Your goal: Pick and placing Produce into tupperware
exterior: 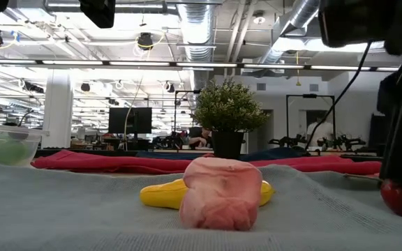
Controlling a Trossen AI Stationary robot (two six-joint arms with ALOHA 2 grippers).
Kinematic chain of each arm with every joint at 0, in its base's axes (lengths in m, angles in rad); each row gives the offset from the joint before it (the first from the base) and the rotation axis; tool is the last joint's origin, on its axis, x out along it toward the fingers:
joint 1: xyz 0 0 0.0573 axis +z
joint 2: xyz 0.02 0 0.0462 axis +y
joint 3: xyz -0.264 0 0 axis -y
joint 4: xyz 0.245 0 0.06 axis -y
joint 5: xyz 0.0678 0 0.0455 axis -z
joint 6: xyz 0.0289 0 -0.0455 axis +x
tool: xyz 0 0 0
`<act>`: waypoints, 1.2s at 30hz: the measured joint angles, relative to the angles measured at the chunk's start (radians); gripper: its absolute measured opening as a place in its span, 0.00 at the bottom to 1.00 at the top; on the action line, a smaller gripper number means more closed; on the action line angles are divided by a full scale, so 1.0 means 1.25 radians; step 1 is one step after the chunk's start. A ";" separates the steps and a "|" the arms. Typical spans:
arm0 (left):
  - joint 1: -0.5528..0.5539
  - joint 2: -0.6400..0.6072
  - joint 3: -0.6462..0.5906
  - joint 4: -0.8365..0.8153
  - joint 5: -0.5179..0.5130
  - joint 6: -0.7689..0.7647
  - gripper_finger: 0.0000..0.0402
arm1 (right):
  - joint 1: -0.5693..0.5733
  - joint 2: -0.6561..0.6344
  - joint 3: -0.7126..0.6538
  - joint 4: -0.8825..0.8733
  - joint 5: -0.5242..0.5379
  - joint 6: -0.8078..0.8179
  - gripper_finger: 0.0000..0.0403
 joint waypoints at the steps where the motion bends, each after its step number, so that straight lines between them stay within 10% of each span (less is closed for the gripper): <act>1: 0.000 0.000 0.000 0.000 0.000 0.000 0.40 | -0.001 0.001 0.000 -0.004 -0.001 0.000 0.48; 23: 0.000 0.000 0.000 0.000 0.000 0.000 0.40 | -0.015 0.001 0.000 -0.017 -0.013 -0.055 0.04; 36: 0.000 0.000 0.000 0.000 0.000 0.000 0.40 | -0.023 0.001 0.000 -0.016 -0.013 -0.096 0.03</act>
